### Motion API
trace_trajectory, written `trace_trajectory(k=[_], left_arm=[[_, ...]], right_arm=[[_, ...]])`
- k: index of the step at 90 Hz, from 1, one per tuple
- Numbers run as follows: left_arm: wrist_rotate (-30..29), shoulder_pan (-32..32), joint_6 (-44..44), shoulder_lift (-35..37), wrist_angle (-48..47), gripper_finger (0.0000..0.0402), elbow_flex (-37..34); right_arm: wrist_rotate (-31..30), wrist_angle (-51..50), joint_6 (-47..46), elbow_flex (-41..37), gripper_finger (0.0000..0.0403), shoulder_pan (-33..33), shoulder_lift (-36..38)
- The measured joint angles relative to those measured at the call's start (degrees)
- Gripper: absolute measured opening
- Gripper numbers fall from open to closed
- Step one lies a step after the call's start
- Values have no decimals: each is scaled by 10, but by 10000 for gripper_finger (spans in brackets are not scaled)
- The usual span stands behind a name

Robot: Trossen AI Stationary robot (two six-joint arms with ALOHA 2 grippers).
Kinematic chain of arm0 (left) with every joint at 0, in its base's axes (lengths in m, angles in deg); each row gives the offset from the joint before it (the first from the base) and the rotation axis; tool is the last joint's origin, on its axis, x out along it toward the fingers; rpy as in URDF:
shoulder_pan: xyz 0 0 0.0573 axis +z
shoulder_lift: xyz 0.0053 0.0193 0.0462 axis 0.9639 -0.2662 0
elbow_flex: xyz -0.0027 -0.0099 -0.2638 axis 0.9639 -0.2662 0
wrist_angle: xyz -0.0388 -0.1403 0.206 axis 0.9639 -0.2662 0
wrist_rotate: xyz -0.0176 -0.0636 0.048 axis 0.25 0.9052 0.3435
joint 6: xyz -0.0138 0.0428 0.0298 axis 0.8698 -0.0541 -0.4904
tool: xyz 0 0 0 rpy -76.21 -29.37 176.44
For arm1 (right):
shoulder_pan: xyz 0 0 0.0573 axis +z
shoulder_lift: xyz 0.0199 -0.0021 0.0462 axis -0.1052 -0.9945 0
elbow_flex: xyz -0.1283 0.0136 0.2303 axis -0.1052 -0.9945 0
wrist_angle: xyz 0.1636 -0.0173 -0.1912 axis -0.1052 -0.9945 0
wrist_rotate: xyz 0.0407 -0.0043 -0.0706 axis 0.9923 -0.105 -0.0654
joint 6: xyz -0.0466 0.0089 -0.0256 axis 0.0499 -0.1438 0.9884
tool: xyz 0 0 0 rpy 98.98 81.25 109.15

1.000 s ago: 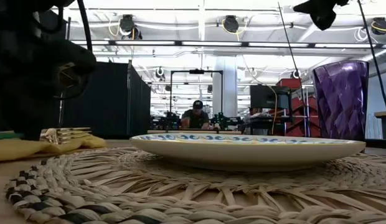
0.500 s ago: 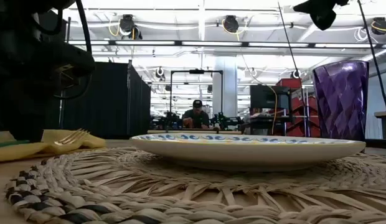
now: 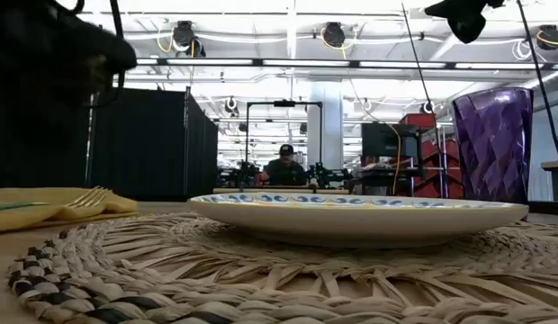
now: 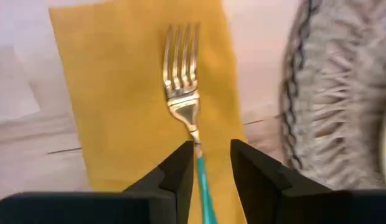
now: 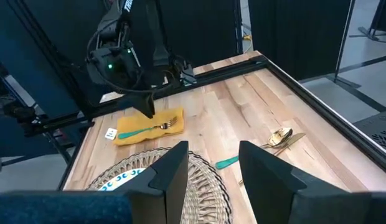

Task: Set table place
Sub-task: Put the green table fork on top of the folded yellow table napkin

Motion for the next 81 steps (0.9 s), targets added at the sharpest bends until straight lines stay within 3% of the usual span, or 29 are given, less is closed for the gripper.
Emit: trace_trajectory(k=[37, 56, 81], left_arm=[[-54, -1, 30, -7, 14, 91, 0], [15, -8, 29, -8, -54, 91, 0], [81, -39, 3, -22, -64, 91, 0]], right_arm=[[1, 0, -2, 0, 130, 0, 0], [2, 0, -8, 0, 130, 0, 0], [2, -2, -15, 0, 130, 0, 0]])
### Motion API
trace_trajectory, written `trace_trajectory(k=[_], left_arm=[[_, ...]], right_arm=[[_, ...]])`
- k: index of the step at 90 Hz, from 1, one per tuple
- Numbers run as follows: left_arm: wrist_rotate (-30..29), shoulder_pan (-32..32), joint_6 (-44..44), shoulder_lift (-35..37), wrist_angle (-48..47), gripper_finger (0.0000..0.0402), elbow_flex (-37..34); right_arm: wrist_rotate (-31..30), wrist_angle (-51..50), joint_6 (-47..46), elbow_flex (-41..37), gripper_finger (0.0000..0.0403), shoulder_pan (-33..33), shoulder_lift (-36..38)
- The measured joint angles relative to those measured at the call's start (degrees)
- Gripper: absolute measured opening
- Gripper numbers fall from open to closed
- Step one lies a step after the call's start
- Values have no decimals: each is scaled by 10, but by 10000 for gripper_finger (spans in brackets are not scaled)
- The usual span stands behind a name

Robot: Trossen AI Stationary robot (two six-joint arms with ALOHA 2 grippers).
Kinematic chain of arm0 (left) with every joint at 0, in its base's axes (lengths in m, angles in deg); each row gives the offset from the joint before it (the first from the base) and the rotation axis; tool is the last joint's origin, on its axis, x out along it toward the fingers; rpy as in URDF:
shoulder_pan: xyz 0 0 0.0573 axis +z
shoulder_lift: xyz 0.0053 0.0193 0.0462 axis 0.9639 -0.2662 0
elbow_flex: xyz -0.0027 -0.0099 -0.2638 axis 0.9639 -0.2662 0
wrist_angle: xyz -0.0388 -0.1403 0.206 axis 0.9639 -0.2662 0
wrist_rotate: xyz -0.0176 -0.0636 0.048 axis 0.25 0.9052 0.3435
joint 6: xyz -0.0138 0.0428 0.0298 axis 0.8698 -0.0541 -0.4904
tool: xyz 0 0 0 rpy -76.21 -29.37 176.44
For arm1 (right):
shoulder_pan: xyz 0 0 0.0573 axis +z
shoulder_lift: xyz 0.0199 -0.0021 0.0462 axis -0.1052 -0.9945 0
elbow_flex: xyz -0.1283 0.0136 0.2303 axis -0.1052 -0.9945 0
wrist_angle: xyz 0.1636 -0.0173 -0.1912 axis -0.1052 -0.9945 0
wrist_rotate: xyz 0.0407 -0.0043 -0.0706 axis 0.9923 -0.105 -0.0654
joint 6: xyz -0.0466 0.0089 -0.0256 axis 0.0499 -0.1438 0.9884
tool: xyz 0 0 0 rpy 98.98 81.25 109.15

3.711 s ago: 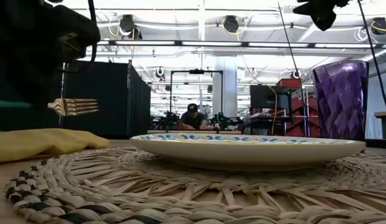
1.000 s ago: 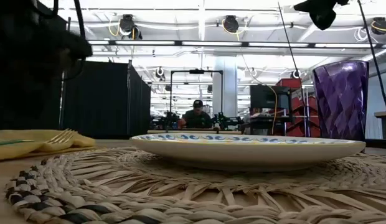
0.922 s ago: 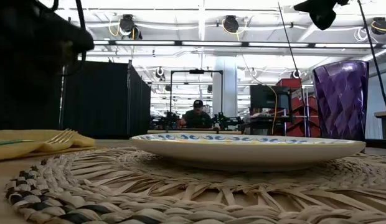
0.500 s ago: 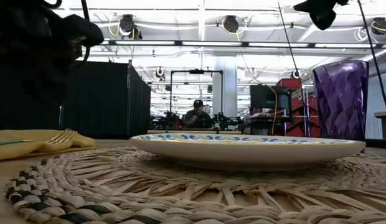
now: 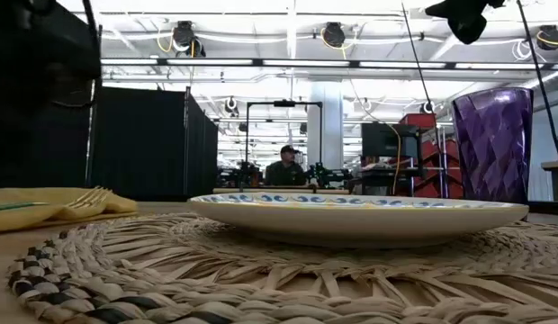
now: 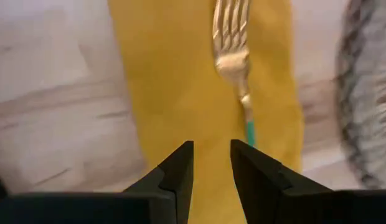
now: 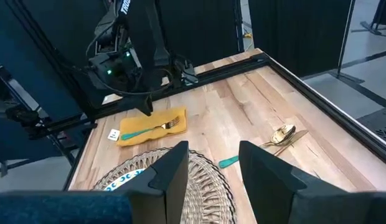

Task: Set table place
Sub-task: Put the green table fork on top of the folded yellow table napkin

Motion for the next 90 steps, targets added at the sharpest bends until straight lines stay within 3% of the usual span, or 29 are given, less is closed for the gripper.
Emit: trace_trajectory(k=[19, 48, 73, 90], left_arm=[[44, -4, -21, -51, 5, 91, 0], [113, -3, -50, -131, 100, 91, 0], [119, -7, -31, -134, 164, 91, 9], [102, -7, -5, -135, 142, 91, 33]], right_arm=[[0, -4, -4, 0, 130, 0, 0], [0, -4, -4, 0, 130, 0, 0], [2, -5, -4, 0, 130, 0, 0], [2, -5, -4, 0, 130, 0, 0]])
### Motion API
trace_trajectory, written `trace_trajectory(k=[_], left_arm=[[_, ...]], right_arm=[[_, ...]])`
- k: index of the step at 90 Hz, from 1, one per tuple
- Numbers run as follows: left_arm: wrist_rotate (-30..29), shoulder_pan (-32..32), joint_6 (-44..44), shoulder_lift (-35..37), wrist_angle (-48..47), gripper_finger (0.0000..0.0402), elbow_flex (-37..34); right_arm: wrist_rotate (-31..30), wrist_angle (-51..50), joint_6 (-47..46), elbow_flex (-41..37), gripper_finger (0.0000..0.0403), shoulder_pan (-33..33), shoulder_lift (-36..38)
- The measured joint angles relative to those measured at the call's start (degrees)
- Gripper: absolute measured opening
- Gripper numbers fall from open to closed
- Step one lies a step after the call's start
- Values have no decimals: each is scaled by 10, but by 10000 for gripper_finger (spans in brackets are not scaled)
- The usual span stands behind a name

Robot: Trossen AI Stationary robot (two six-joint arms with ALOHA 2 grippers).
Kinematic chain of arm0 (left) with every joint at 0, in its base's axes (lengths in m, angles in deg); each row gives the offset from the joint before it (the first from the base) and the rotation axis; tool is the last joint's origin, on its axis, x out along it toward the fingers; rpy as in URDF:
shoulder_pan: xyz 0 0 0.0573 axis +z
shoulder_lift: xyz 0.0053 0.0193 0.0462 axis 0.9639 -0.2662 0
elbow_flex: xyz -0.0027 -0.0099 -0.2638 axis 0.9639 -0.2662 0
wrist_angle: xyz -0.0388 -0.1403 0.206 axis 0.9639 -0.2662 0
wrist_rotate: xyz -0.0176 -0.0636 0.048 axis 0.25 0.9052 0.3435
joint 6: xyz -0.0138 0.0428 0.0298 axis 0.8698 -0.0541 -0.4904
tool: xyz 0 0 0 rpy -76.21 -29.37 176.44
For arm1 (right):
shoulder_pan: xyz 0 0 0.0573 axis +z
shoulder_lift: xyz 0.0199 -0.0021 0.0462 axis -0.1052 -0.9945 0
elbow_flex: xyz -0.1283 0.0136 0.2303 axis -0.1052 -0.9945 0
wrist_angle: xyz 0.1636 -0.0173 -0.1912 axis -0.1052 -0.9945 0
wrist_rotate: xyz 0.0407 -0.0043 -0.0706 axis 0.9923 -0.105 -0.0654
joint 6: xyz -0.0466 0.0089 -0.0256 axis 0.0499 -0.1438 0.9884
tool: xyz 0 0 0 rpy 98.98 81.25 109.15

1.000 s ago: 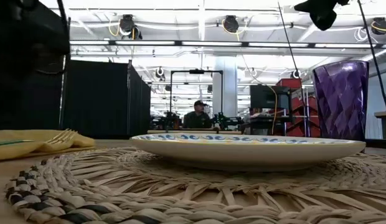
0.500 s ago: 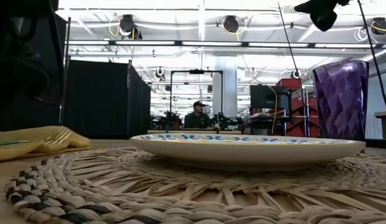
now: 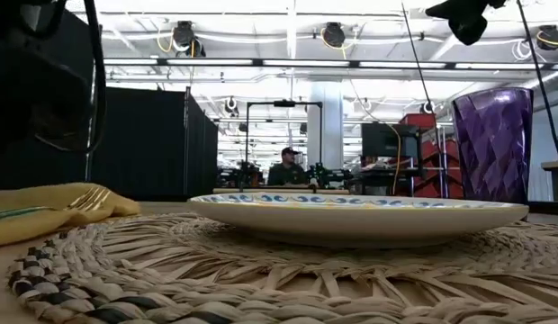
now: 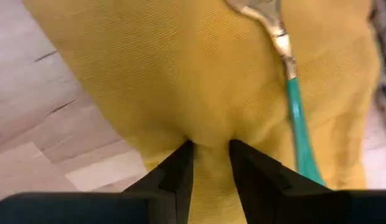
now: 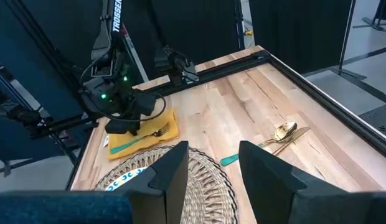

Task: Set table place
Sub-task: Put the green table fork on top of the folded yellow table napkin

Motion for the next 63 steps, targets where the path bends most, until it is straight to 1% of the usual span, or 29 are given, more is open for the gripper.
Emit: trace_trajectory(k=[15, 23, 29, 37, 45, 63], left_arm=[[-3, 0, -16, 0, -98, 91, 42], [-16, 0, -27, 1, -137, 91, 68], [-30, 2, -28, 1, -131, 91, 79], [-40, 6, -25, 1, -95, 91, 82], [-59, 11, 2, 1, -66, 91, 82], [-110, 28, 33, 1, -59, 91, 82]], right_arm=[[1, -1, 0, 0, 130, 0, 0], [2, -1, 0, 0, 130, 0, 0], [2, -1, 0, 0, 130, 0, 0], [2, 0, -1, 0, 130, 0, 0], [4, 0, -1, 0, 130, 0, 0], [13, 0, -2, 0, 130, 0, 0]])
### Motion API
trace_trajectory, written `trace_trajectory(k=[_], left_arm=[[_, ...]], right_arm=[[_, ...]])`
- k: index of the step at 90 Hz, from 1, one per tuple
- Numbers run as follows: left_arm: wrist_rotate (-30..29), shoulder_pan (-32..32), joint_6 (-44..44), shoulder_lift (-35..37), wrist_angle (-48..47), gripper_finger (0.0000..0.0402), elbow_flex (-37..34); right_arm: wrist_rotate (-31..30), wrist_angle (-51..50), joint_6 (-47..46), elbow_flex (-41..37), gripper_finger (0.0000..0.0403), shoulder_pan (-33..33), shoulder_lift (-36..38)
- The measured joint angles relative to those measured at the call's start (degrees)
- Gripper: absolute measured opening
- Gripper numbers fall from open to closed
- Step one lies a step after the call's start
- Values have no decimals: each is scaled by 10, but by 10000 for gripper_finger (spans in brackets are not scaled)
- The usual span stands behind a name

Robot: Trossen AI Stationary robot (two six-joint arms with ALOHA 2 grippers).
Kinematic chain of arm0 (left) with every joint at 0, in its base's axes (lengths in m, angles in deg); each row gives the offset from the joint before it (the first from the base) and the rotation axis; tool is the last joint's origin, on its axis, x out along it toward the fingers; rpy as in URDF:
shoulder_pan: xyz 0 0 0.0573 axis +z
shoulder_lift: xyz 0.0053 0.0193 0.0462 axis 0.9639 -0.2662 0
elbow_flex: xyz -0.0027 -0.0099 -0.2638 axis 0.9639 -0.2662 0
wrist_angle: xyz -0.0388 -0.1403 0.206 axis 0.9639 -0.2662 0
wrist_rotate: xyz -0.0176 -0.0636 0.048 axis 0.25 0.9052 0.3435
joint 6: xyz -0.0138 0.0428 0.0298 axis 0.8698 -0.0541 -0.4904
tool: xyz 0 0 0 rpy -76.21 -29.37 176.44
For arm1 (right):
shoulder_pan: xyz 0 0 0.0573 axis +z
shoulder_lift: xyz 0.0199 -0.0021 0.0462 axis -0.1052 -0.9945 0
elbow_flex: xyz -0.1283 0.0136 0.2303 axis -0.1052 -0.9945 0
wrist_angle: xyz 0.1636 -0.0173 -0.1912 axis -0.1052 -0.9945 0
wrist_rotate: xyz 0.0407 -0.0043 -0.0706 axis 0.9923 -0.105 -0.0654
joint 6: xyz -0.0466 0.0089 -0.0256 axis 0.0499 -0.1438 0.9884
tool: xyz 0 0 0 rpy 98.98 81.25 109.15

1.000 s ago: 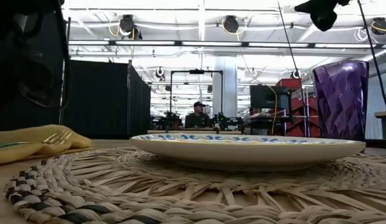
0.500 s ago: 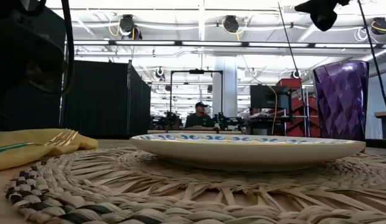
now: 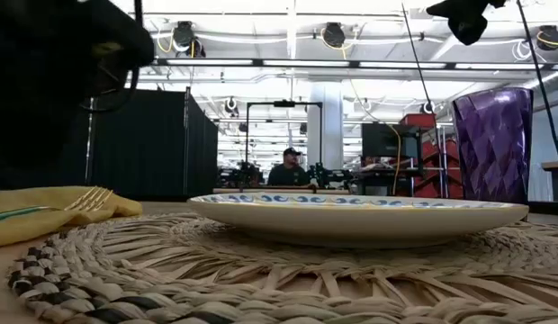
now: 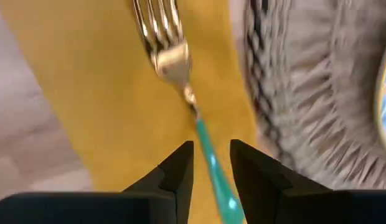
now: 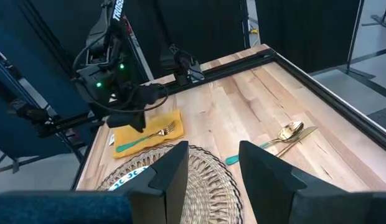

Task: Set table place
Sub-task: Put the green table fork on top of the folded yellow table napkin

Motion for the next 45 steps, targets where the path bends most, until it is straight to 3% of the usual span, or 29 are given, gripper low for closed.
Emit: trace_trajectory(k=[45], left_arm=[[7, 14, -14, -80, 27, 91, 0]], right_arm=[[12, -15, 14, 0, 130, 0, 0]])
